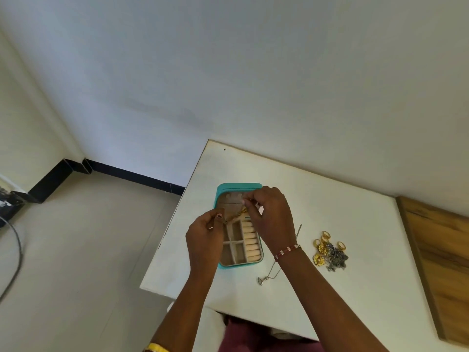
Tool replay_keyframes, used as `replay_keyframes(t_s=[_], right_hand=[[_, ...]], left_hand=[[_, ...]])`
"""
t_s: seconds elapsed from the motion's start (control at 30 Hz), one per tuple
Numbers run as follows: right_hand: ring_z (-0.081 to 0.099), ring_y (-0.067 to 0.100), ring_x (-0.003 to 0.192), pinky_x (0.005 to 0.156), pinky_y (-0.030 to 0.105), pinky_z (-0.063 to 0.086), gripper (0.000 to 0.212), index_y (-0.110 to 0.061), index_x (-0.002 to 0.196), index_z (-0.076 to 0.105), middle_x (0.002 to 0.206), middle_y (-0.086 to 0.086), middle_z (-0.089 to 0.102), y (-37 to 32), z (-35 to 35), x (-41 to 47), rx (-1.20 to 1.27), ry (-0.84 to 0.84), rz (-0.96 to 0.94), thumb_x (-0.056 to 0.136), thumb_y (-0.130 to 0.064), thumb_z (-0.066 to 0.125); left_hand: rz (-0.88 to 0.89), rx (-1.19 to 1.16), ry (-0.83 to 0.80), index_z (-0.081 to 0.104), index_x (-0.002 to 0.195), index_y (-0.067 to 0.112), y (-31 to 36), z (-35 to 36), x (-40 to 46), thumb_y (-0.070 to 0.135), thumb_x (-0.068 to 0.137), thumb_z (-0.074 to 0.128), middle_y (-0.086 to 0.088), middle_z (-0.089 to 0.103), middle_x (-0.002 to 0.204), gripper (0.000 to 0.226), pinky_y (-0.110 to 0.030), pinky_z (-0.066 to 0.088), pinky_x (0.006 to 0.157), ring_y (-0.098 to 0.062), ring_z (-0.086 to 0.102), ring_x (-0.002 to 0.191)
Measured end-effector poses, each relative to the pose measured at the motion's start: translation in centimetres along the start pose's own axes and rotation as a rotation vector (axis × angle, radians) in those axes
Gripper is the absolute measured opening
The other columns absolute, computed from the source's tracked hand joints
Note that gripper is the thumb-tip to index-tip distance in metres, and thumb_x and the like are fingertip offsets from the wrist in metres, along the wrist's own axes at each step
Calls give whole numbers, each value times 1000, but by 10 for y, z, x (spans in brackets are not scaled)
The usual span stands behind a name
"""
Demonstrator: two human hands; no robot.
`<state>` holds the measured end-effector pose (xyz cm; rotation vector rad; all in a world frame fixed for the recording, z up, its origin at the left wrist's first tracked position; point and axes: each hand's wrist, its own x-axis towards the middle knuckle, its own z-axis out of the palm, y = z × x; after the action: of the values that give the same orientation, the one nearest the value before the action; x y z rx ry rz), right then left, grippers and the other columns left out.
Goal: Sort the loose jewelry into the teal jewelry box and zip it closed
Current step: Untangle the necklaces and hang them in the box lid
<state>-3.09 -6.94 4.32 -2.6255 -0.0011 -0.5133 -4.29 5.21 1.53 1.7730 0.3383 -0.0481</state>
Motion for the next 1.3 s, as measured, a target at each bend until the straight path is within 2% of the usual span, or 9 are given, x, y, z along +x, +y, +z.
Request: replay_keyframes(t_s=[0.07,0.17,0.33,0.53,0.73,0.9,1.0,1.17,1.3], right_hand=[[56,21,69,68,21,36,15,-12,81,67,76,4,66,3,8,-1,-68,51,-45,82,-24,57],[56,22,67,68,23,32,23,-12,80,66,76,5,66,7,18,-1,-115,124,-102,84,-27,49],[59,22,70,72,21,32,26,-11,81,67,79,5,68,6,30,-4,-107,177,-90,86,-29,49],[60,22,69,73,20,33,26,-12,78,67,78,4,70,-7,41,-1,-11,271,60,83,-31,50],[58,21,66,69,28,38,19,-11,76,67,78,4,70,-19,54,0,15,368,253,76,-29,62],[47,15,69,67,35,42,9,-9,76,66,74,6,67,-23,55,1,178,435,476,73,-16,71],[52,17,76,77,40,50,8,-8,81,66,79,1,65,-21,52,5,351,356,598,76,-12,71],[63,23,87,70,16,50,10,-4,88,68,91,10,70,-15,42,10,538,322,716,79,-7,67],[63,25,85,71,25,53,9,-4,87,68,89,12,70,-9,41,9,493,301,690,79,-8,68]], left_hand=[[49,-1,76,63,104,9,-2,-1,-2,18,90,52,-1,64,96,20,-5,39,69,-8,57,78],[126,-30,130,57,113,13,-3,0,1,12,86,57,2,58,112,27,-12,40,82,-10,53,100],[170,-5,-37,39,134,23,5,7,22,22,84,59,3,43,140,54,-31,38,101,-12,41,125],[143,-22,-97,50,127,15,6,9,29,21,86,55,-1,59,122,41,-23,42,91,-11,54,104],[125,-24,-83,53,124,13,8,7,26,13,88,54,12,54,106,36,-18,40,87,-8,53,95],[105,-14,-75,52,125,12,9,6,25,11,89,53,11,53,105,36,-16,39,85,-7,52,94],[118,0,-76,52,126,12,8,5,25,10,88,53,9,54,107,38,-14,38,84,-7,52,94],[129,37,-79,49,129,12,7,5,27,9,88,53,-3,60,120,41,-9,39,82,-7,50,99],[131,59,-74,49,129,14,7,4,28,10,88,54,-5,60,122,42,-21,44,88,-9,52,100]])
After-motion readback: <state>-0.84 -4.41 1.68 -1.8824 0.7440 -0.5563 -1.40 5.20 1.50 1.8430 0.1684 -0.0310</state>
